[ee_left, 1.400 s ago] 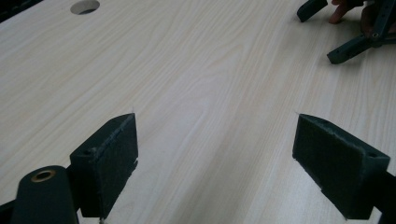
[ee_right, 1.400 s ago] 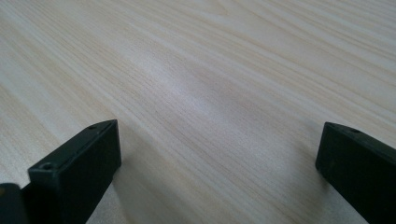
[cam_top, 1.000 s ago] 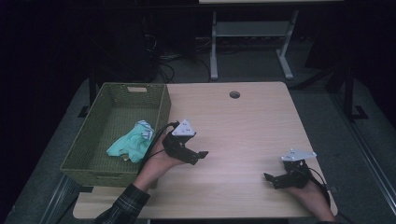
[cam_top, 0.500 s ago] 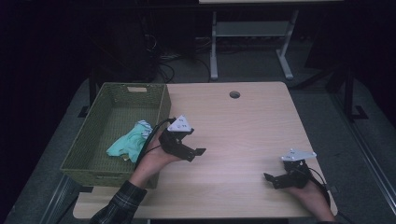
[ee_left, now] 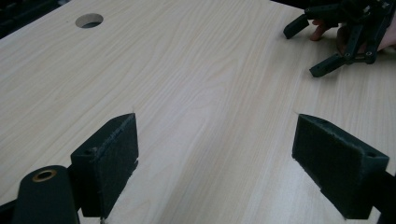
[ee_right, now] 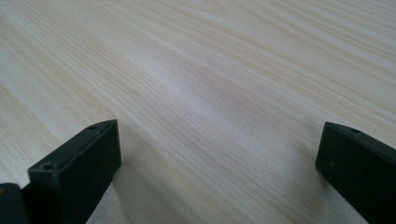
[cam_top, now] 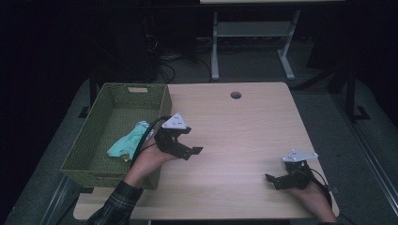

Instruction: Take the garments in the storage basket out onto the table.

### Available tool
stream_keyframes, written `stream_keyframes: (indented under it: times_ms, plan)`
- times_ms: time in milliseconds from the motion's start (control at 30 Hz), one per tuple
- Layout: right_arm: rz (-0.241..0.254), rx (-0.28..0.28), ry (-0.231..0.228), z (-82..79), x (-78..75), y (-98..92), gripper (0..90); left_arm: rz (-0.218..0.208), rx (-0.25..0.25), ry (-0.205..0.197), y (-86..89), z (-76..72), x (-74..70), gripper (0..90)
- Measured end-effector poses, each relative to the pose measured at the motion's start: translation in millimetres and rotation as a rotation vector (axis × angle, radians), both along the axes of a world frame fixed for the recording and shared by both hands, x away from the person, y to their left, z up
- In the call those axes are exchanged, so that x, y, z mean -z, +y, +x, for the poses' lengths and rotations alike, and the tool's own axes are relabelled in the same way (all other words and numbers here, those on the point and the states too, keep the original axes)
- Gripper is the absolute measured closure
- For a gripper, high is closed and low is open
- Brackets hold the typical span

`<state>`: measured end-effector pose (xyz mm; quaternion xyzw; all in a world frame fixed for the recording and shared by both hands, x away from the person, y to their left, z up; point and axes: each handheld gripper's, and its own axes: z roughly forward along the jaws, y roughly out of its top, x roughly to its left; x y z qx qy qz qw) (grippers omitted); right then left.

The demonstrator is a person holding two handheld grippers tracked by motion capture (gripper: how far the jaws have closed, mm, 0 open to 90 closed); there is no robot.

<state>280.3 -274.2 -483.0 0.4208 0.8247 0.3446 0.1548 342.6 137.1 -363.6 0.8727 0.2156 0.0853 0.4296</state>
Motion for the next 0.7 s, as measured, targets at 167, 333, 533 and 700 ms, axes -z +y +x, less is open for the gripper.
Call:
stream_keyframes:
  times_ms: [167,333,533,700]
  plan:
    - [0.000,0.000,0.000,0.0,0.0,0.0,0.0,-0.002,-0.001,0.002,4.1,-0.1,-3.7,13.7]
    - [0.001,0.001,0.000,0.0,0.0,0.0,0.0,-0.009,-0.011,-0.001,9.7,0.5,-6.8,13.6]
    - [0.000,0.001,0.000,0.0,0.0,0.0,0.0,-0.014,-0.022,-0.009,17.2,1.1,-9.4,13.5]
    - [0.000,0.000,0.000,0.0,0.0,0.0,0.0,-0.023,-0.034,-0.016,24.2,1.8,-10.9,13.6]
